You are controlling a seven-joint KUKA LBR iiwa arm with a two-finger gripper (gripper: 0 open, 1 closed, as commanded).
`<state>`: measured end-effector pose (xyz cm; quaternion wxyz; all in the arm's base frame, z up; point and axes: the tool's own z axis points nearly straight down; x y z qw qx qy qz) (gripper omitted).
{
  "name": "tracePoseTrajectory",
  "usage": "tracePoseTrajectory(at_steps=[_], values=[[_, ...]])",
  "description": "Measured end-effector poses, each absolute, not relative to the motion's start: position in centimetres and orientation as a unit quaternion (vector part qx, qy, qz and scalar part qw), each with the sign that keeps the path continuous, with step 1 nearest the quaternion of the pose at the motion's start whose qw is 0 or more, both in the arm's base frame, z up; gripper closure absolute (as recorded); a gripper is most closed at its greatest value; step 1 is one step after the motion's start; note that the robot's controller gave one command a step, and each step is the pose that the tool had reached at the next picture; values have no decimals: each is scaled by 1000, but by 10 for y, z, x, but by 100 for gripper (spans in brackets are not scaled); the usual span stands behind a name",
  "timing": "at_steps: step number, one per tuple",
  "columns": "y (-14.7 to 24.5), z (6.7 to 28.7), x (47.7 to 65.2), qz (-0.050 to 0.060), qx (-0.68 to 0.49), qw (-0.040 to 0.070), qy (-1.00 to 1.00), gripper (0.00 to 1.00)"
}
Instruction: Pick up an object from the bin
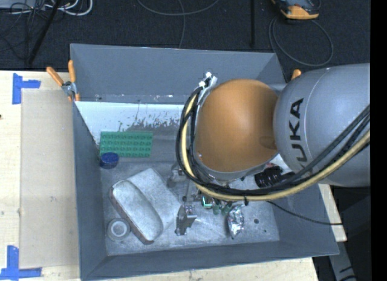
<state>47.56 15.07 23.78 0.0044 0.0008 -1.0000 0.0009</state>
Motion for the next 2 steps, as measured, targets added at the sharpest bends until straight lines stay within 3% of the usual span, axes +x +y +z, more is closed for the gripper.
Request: tracePoseTrajectory(at_steps=[1,2], values=[[97,114,495,1,46,4,-999,0],[10,160,468,2,29,1,-1000,0]])
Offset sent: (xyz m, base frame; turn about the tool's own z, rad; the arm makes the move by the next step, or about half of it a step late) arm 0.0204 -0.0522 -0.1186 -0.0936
